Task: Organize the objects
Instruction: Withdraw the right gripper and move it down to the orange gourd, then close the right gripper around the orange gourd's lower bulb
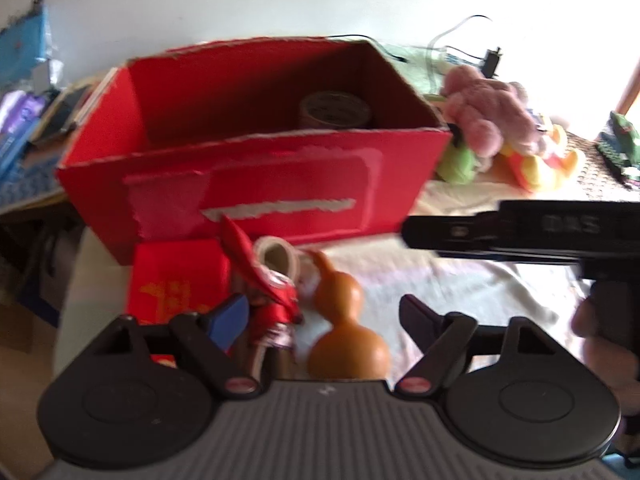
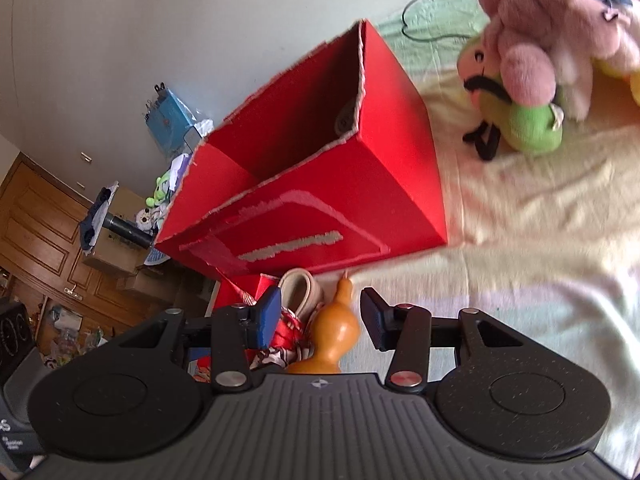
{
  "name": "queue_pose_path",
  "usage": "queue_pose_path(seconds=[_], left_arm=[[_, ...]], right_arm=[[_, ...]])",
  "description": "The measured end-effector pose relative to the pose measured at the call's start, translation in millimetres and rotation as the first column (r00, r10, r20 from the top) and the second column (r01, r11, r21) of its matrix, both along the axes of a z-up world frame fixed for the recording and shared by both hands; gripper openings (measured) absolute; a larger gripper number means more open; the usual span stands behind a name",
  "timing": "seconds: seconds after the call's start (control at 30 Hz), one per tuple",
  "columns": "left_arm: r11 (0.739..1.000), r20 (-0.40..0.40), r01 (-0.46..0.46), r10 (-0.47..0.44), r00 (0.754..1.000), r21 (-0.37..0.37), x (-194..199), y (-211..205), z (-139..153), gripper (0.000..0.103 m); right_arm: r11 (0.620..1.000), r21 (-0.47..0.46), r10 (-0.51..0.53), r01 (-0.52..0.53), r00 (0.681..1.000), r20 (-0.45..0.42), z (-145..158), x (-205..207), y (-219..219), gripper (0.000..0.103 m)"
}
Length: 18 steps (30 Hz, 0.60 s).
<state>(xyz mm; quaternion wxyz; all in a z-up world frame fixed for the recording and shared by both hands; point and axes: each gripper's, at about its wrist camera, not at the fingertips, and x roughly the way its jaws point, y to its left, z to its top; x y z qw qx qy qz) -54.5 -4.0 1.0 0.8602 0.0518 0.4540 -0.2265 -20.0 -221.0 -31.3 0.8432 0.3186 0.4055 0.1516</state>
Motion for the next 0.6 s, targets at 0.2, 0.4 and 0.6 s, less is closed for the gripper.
queue_pose_path(seconds=[0.2,0.4,0.6], left_arm=[[0.994,-0.018,0.092,-0.093,0.995,-0.053,-7.4,-10.9,-8.8,0.070],[0.989,-0.084,0.123,-0.129,0.988,-0.076,-0.3,-12.5,-25.4,0.063],[0.988,-0.121,0.125,-0.136,0.983,-0.092,9.3,-13.9,-35.0,0.063]], right_arm=[[0.998,0.060,0.022,-0.017,0.997,-0.074,-14.6,5.5,-0.5,0.043],[0.993,0.119,0.013,0.003,0.991,-0.134,-25.2,6.7,-7.6,0.041],[0.990,0.140,0.026,-0.003,0.987,-0.160,-28.2,8.7,-8.6,0.041]])
